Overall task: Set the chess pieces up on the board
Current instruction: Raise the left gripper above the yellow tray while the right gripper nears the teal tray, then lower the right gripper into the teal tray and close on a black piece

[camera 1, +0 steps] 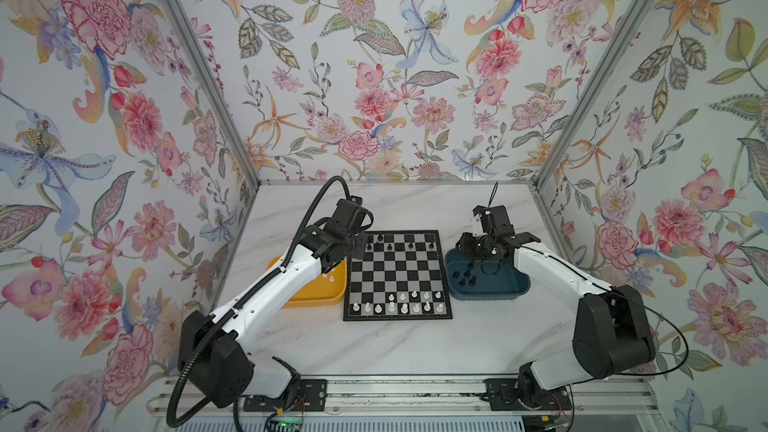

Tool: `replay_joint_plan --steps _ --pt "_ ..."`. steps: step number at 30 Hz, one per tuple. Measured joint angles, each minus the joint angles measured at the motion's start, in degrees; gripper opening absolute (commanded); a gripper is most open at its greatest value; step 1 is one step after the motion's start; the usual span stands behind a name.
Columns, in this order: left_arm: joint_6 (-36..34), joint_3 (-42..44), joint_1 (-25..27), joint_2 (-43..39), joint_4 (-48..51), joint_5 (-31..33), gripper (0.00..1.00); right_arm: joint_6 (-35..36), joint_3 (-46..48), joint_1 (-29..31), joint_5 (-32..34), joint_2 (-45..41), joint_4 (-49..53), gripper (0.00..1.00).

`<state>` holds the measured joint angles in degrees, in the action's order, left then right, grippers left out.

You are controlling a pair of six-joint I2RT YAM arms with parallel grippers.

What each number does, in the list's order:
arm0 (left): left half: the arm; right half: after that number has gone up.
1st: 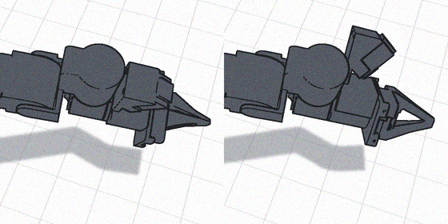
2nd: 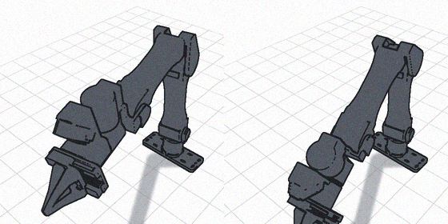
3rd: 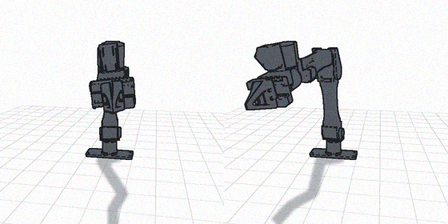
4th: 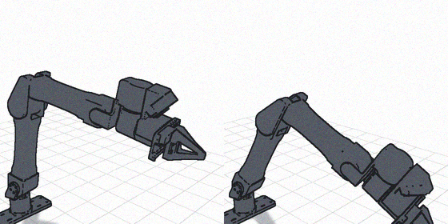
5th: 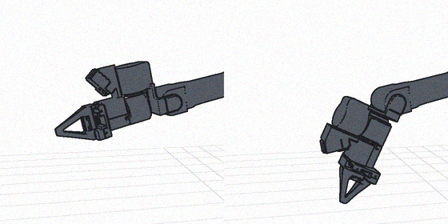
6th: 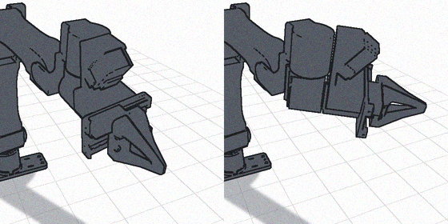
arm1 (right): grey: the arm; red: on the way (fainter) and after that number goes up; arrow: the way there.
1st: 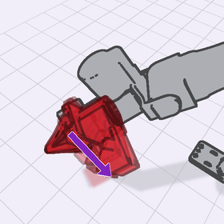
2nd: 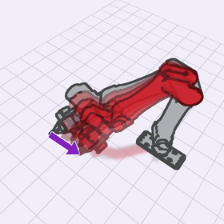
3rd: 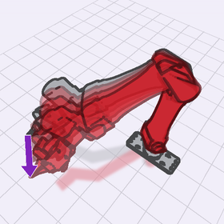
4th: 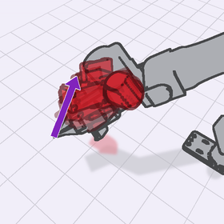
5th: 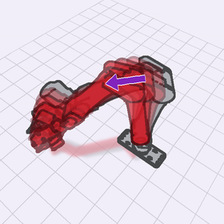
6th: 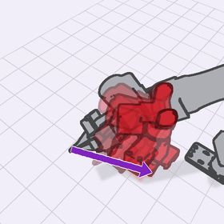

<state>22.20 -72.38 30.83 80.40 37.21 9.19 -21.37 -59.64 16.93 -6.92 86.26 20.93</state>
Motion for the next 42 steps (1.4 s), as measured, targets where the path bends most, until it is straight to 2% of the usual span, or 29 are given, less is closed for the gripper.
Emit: replay_joint_plan --steps 3,6,9,13,23,33,42 --pt "-1.9 1.5 -4.5 -2.4 -6.1 0.0 0.26 0.2 -1.2 -1.2 0.9 -1.3 2.1 0.35" --pt "-3.8 4.6 -8.1 -7.5 -12.0 0.1 0.34 0.2 -1.8 -2.4 1.7 -2.4 4.2 0.35" --pt "-5.8 8.2 -10.1 -12.7 -18.7 0.3 0.43 0.8 -3.0 -3.5 2.8 -2.6 7.1 0.35" --pt "-7.6 13.4 -12.2 -16.8 -27.6 0.1 0.48 1.6 -5.0 -4.5 4.1 -2.6 11.0 0.35" --pt "-8.7 17.1 -17.6 -11.7 -37.9 -0.4 0.53 2.1 -7.5 -5.1 5.9 -0.6 17.5 0.36" --pt "-8.7 22.2 -22.4 -9.1 -47.2 -6.0 0.53 0.5 -6.5 -5.1 5.9 -0.2 21.5 0.36" --pt "-8.7 23.7 -24.2 -7.6 -51.1 -8.0 0.53 -1.1 -5.8 -3.7 5.4 2.3 22.2 0.34"
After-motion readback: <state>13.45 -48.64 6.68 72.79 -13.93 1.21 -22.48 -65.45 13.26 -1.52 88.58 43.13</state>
